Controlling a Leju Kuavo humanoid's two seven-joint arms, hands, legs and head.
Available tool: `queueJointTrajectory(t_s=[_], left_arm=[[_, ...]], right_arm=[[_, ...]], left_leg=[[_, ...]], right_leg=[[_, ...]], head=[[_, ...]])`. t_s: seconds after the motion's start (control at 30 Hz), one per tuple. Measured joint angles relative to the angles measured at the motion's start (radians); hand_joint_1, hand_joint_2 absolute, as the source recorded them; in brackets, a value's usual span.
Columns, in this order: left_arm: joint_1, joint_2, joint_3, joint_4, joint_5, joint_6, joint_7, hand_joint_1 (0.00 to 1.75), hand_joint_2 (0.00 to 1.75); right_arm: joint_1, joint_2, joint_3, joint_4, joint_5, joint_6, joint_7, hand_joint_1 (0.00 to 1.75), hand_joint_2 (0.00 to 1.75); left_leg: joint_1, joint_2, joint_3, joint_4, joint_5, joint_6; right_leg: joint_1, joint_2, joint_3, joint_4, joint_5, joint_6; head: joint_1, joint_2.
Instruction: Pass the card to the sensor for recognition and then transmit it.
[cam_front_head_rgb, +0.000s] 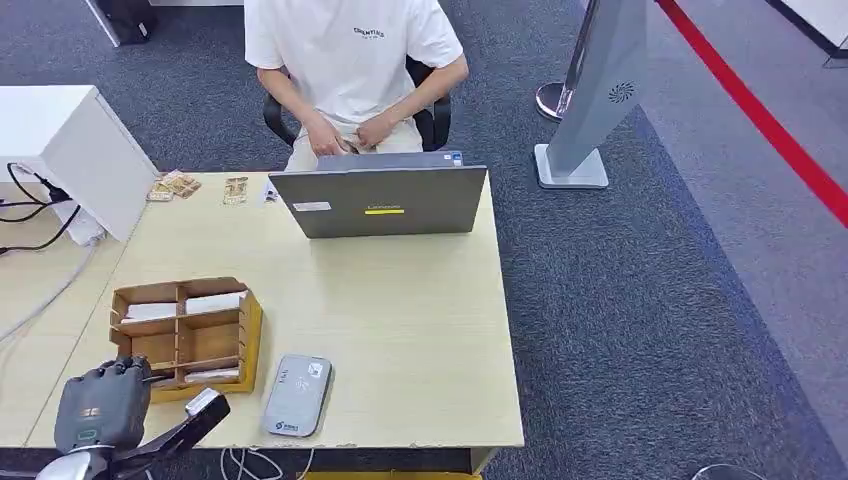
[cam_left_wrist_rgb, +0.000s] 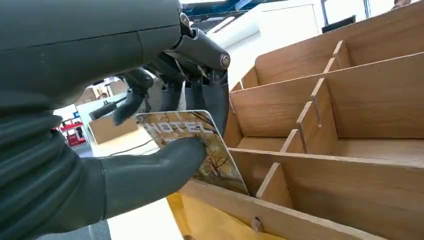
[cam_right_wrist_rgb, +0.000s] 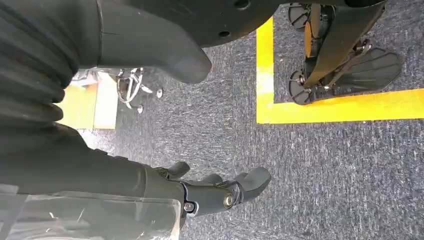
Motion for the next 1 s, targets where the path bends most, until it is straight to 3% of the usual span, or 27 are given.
queueJointTrajectory(t_s=[0.63, 0.8, 1.0], left_arm=[[0.017, 0.022, -0.009, -0.074, -0.054, 0.011, -0.008, 1.75, 1.75], [0.022, 0.079, -0.059, -0.168, -0.117, -0.040, 0.019, 1.75, 1.75], [0.029, 0.215, -0.107, -0.287, -0.086, -0.119, 0.017, 1.75, 1.75]], right_arm=[[0.001, 0.004, 0.000, -0.001, 0.000, -0.002, 0.000, 0.00, 1.75], [0.001, 0.004, 0.000, -0.001, -0.011, -0.002, 0.000, 0.00, 1.75], [0.002, 0.004, -0.005, -0.002, -0.021, 0.001, 0.000, 0.00, 1.75]], left_leg=[[0.000, 0.000, 0.000, 0.000, 0.000, 0.000], [0.000, 0.000, 0.000, 0.000, 0.000, 0.000], [0.000, 0.000, 0.000, 0.000, 0.000, 0.000]], right_leg=[[0.000, 0.000, 0.000, 0.000, 0.000, 0.000], [0.000, 0.000, 0.000, 0.000, 0.000, 0.000], [0.000, 0.000, 0.000, 0.000, 0.000, 0.000]], head=[[0.000, 0.000], [0.000, 0.000], [0.000, 0.000]])
